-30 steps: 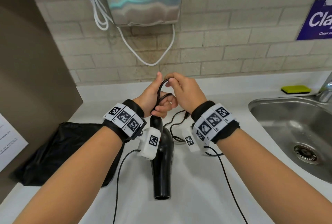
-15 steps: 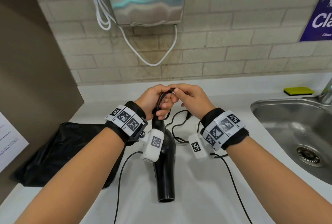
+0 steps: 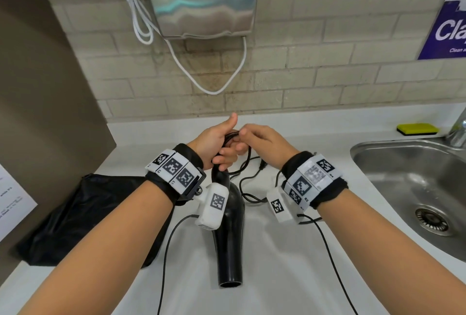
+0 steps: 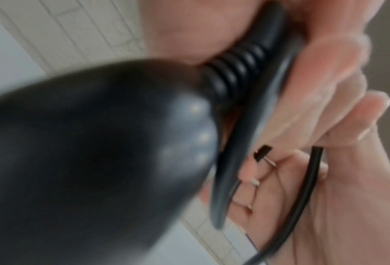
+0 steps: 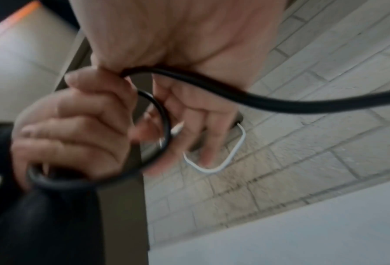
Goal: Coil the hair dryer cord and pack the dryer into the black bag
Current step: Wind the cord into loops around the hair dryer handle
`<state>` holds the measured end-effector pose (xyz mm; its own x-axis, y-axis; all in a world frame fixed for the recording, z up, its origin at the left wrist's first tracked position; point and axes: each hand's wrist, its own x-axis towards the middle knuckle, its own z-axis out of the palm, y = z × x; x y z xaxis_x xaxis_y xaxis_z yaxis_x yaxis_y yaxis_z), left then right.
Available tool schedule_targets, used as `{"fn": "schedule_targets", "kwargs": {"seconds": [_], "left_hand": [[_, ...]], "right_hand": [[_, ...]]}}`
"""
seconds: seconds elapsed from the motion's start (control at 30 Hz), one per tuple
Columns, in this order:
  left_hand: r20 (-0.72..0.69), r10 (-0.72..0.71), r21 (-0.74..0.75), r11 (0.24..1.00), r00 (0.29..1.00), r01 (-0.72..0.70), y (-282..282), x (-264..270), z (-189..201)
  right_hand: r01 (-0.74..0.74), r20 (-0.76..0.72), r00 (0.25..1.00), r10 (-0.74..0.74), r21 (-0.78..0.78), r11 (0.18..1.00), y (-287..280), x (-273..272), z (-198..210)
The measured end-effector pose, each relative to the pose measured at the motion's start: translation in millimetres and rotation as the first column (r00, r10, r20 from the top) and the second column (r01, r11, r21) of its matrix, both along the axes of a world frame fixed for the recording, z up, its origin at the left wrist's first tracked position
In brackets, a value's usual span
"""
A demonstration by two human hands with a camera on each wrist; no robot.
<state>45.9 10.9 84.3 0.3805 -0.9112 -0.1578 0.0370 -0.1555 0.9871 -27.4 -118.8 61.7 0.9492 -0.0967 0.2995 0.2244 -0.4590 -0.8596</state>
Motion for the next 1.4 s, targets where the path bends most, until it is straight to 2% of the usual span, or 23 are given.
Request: {"fn": "schedule_targets", "kwargs": {"seconds": [0.1,0.2,0.3,0.47,0.67,0.8,0.97,1.13,1.27,1.4], "left_hand": [[0.073,0.078,0.016,0.997,0.994,-0.079,3,0,1],[0.157,0.152,-0.023,0.988,0.976,-0.15,2,-2,0],[0.183,0.214,-0.091,0.975,0.959,-0.2,0,-5,-2],[0.125,0.207,-0.136,0.972,0.97,-0.189,-3,-8,6],[0.033,0.238,-0.134,0.963,0.971,-0.232,1,-5,8],[-0.084,0.213,-0.133,0.966,0.974,-0.222,6,-2,5],[-0.083,0.142,-0.1,0.984,0.986,-0.15,8,-1,9],[-0.119,0.12,-0.132,0.982,0.986,-0.136,11,3,8],[-0.121,0.163,-0.14,0.974,0.979,-0.179,13,4,7],[-0.027,0.1,-0.048,0.994,0.995,-0.101,14,0,11]], "right_hand": [[0.014,0.035,0.999,-0.015,0.038,0.999,-2,-1,-11],[0.111,0.128,0.985,-0.117,0.048,0.993,0,-3,-11],[0.196,0.168,0.965,-0.204,0.062,0.979,-2,-1,-7],[0.209,0.203,0.955,-0.216,0.058,0.976,-11,1,2],[0.117,0.212,0.969,-0.126,0.051,0.992,-9,-4,-6],[0.123,0.273,0.957,-0.096,-0.083,0.989,-9,-7,-13],[0.224,0.385,0.904,-0.186,-0.053,0.973,-10,-7,0],[0.312,0.499,0.855,-0.142,-0.275,0.909,-3,-9,6],[0.341,0.439,0.888,-0.135,-0.434,0.834,-1,-8,2],[0.343,0.411,0.897,-0.166,-0.408,0.846,1,-5,4]]}}
